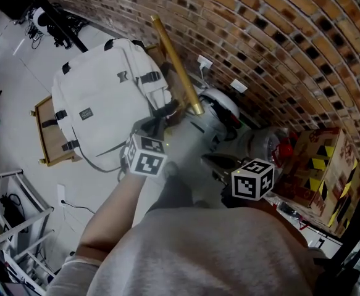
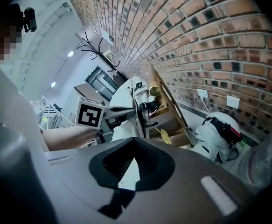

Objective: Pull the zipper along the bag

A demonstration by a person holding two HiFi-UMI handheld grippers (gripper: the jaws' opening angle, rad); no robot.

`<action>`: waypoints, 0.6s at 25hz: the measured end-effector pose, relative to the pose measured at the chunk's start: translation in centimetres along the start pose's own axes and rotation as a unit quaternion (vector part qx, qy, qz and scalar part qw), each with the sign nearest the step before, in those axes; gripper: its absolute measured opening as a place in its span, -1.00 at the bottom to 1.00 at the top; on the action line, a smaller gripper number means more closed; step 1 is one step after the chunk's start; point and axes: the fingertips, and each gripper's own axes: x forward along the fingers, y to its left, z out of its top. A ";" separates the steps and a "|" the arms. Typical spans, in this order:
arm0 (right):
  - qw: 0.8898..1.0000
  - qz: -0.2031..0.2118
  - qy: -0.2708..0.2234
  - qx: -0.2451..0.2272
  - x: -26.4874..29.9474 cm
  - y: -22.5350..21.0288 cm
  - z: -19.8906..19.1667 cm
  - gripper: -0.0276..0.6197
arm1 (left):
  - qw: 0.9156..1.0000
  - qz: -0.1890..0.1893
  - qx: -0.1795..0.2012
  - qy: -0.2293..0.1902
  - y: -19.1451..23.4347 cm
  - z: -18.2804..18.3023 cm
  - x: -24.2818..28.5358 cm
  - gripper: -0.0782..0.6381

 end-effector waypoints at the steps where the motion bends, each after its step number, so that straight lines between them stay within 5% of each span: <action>1: 1.000 0.001 0.002 -0.002 0.2 0.1 0.1 -0.92 | 1.000 -0.008 -0.015 -0.008 0.0 0.1 -0.4 -0.70; 5: 1.000 0.013 0.014 -0.014 1.6 1.0 0.5 -0.92 | 0.995 -0.035 -0.088 -0.043 0.6 0.2 -2.7 -0.70; 10: 0.998 0.031 0.036 -0.038 4.2 2.5 1.1 -0.92 | 0.978 -0.057 -0.183 -0.084 2.5 -0.6 -5.7 -0.72; 15: 0.994 0.040 0.056 -0.084 7.8 3.9 2.1 -0.92 | 0.967 -0.066 -0.222 -0.105 3.6 -2.0 -7.7 -0.72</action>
